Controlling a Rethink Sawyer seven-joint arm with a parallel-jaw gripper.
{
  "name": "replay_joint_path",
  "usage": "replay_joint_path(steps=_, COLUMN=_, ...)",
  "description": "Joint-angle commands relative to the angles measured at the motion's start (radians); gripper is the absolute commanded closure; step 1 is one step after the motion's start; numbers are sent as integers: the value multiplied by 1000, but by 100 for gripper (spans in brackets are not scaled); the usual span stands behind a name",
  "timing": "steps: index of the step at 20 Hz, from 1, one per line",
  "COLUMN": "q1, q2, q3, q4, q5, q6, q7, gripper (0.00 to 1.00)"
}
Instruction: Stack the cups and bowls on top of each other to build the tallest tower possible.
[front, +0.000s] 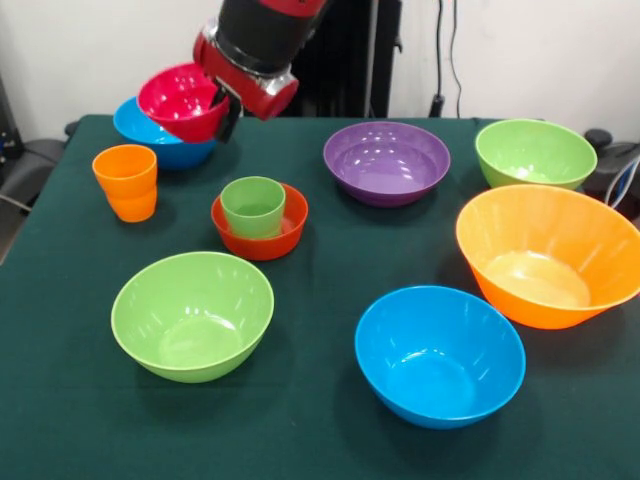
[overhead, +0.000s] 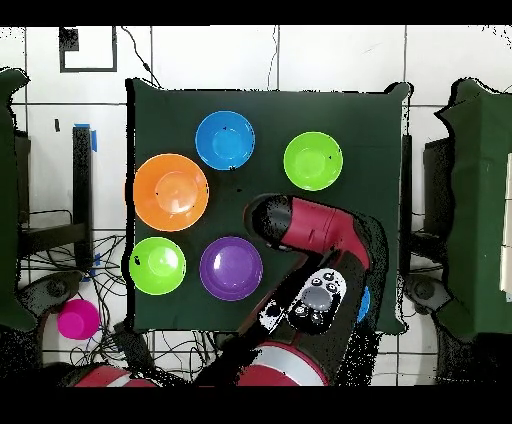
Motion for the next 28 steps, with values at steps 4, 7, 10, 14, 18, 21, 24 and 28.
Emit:
replay_joint_path(steps=4, q1=22, q2=60, q3=157, q4=126, q5=124, q6=-146, q7=279, gripper=100)
replay_joint_path(steps=7, q1=28, q2=54, q3=154, q4=132, q5=120, q6=-137, q7=266, gripper=100)
replay_joint_path(steps=10, q1=30, q2=46, q3=147, q4=126, q5=105, q6=-109, q7=244, gripper=100)
replay_joint_path(steps=14, q1=23, q2=38, q3=149, q4=134, q5=94, q6=-122, q7=225, gripper=100)
replay_joint_path(steps=18, q1=19, q2=41, q3=157, q4=144, q5=93, q6=-154, q7=224, gripper=100)
replay_joint_path(steps=21, q1=5, q2=48, q3=173, q4=149, q5=91, q6=-186, q7=217, gripper=100)
replay_joint_path(steps=24, q1=-15, q2=63, q3=193, q4=142, q5=87, q6=-224, q7=204, gripper=100)
replay_joint_path(steps=28, q1=-37, q2=83, q3=223, q4=119, q5=84, q6=-270, q7=193, gripper=100)
